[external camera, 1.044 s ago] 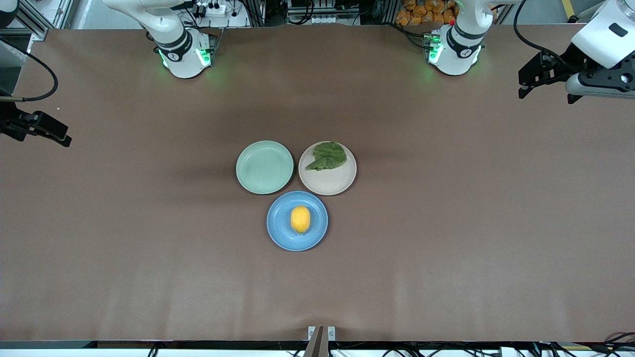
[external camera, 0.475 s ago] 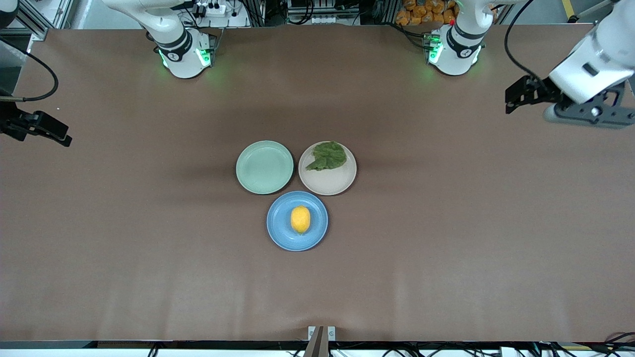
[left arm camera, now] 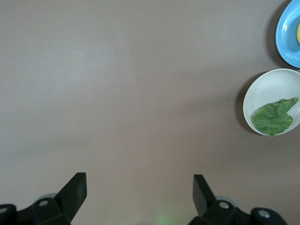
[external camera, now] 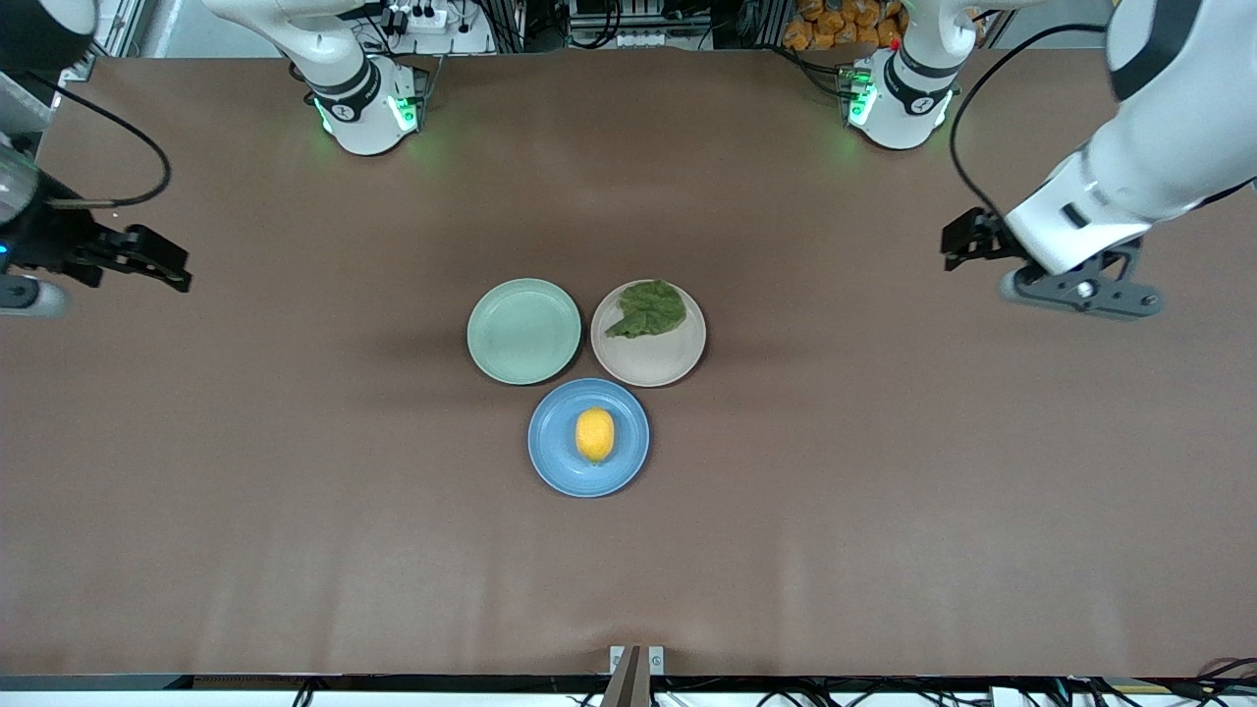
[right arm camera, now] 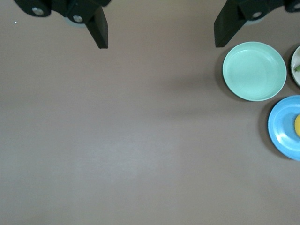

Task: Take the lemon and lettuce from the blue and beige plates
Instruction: 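Move the right gripper toward the lemon while the left gripper approaches the lettuce, then lower and close the right gripper on the lemon while the left grips lettuce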

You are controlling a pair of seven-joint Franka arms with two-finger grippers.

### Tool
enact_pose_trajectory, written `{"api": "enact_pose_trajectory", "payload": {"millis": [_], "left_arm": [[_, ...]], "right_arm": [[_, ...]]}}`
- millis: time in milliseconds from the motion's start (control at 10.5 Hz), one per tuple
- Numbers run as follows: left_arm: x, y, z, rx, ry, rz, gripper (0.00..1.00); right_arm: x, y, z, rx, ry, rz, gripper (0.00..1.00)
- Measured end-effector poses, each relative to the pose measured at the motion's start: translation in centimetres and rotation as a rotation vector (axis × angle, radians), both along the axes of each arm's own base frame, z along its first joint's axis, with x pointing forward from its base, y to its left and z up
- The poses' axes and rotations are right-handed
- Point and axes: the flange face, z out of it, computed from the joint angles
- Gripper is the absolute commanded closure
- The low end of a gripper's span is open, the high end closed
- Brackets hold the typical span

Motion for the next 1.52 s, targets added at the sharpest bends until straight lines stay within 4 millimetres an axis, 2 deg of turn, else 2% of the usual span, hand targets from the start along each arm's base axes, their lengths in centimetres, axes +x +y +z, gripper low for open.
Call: {"api": "enact_pose_trajectory", "payload": {"millis": [380,665,854,1044,1234,1519], "left_arm": [[2.1,-5.6,-5.5,-0.011,-0.006,0.046,0.0],[3.0,-9.6,-9.7,-0.015,0.001,0.083,0.0],[3.1,-13.3,-13.5,-0.006,0.033,0.1,0.0],[2.6,-17.5,-17.5,-0.003,0.044,0.123,0.0],[1.5,-20.9,-20.3,0.008,0.059,0.142,0.0],[-2.0,-26.4,-23.4,0.043,0.089,0.112,0.0]], "right_arm": [[2.8,5.6,-4.8,0.009,-0.009,0.003,0.0],[5.1,11.9,-9.6,0.043,-0.06,-0.092,0.0],[6.4,16.1,-13.2,0.076,-0.103,-0.152,0.0],[7.2,20.3,-16.7,0.123,-0.144,-0.174,0.0],[7.5,24.3,-20.8,0.176,-0.164,-0.219,0.0],[7.6,28.4,-26.5,0.231,-0.188,-0.25,0.0]]}}
